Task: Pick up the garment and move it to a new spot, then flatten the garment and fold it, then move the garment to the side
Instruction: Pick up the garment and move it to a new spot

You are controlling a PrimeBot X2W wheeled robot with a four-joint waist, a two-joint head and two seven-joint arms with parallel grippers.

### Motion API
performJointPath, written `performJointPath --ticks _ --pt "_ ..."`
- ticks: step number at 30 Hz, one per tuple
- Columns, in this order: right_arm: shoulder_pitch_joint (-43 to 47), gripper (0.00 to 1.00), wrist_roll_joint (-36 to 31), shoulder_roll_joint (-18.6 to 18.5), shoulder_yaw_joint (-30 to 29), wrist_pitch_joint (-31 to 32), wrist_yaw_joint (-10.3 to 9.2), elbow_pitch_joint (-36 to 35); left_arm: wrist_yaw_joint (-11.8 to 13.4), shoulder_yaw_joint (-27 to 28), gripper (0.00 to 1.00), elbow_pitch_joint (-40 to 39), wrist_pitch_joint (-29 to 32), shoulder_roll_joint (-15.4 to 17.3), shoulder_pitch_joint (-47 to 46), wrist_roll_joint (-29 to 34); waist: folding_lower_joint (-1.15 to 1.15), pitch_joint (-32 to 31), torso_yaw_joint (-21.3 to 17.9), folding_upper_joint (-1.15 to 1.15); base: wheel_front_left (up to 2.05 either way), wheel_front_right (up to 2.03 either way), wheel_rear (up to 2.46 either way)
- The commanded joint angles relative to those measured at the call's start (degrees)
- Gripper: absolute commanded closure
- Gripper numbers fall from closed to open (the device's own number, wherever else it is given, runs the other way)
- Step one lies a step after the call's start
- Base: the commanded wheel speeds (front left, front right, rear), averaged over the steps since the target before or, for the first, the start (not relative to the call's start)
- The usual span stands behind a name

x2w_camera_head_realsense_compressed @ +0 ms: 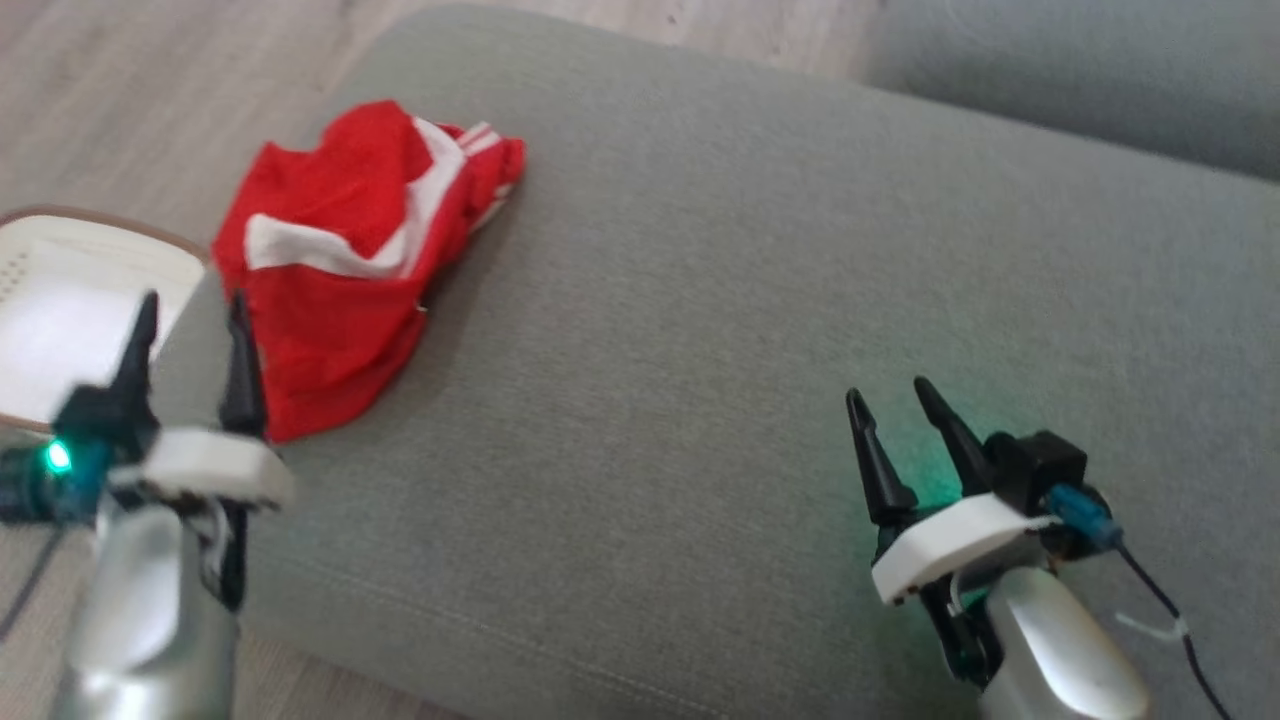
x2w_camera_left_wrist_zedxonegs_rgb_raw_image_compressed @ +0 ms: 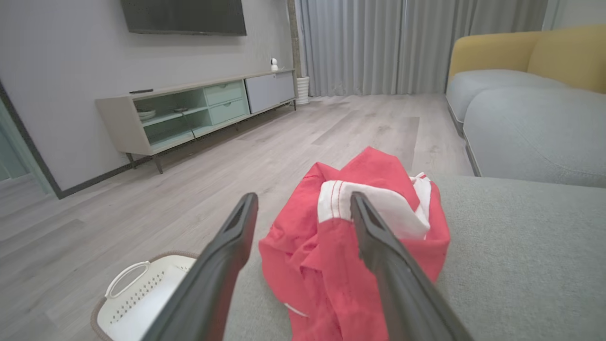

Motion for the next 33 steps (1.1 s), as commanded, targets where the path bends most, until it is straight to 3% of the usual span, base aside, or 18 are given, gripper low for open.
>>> performJointPath --ticks 1,12,18,19,20,21,27,33 --pt "-2.8 0.00 -0.7 -0.1 1.1 -0.8 -0.04 -1.5 -0.3 1.2 0.00 0.2 -0.5 2.9 -4.0 -0.9 0.00 2.4 -2.4 0.00 0.00 0.00 0.00" --pt "-3.9 0.00 -2.8 -1.3 0.5 -0.8 -0.04 -1.2 -0.6 -11.3 0.00 13.4 4.1 11.2 -15.1 -13.1 0.00 7.2 -7.0 0.00 0.00 0.00 0.00" --pt "-5.1 0.00 -2.9 -1.7 0.8 -0.8 -0.04 -1.0 -0.6 -13.7 0.00 20.4 8.1 12.5 -17.1 -16.2 0.00 9.0 -8.4 0.00 0.00 0.00 0.00" --pt "-5.2 0.00 -2.8 -1.7 0.8 -0.8 -0.04 -1.0 -0.7 -14.0 0.12 21.2 8.2 12.4 -17.4 -16.4 0.00 9.0 -8.5 0.00 0.00 0.00 0.00" --pt "-5.2 0.00 -2.8 -1.7 0.8 -0.8 -0.04 -0.9 -0.7 -14.2 0.75 22.0 8.2 12.1 -17.6 -16.7 0.00 9.0 -8.6 0.00 0.00 0.00 0.00" --pt "-5.2 0.00 -2.7 -1.7 0.7 -0.8 -0.04 -0.8 -0.7 -14.4 1.00 22.5 8.0 12.1 -17.8 -16.9 0.00 8.9 -8.7 0.00 0.00 0.00 0.00" --pt "-4.4 0.00 -1.8 -1.3 -0.1 -0.8 -0.04 -0.9 -0.7 -16.8 1.00 21.3 2.5 13.5 -21.9 -15.2 0.00 6.2 -9.1 0.00 0.00 0.00 0.00" --pt "-3.1 0.00 -0.3 -0.4 -0.3 -0.8 -0.04 -1.3 -0.7 -19.3 1.00 12.3 -0.3 15.3 -28.2 -12.0 0.00 2.0 -11.1 0.00 0.00 0.00 0.00"
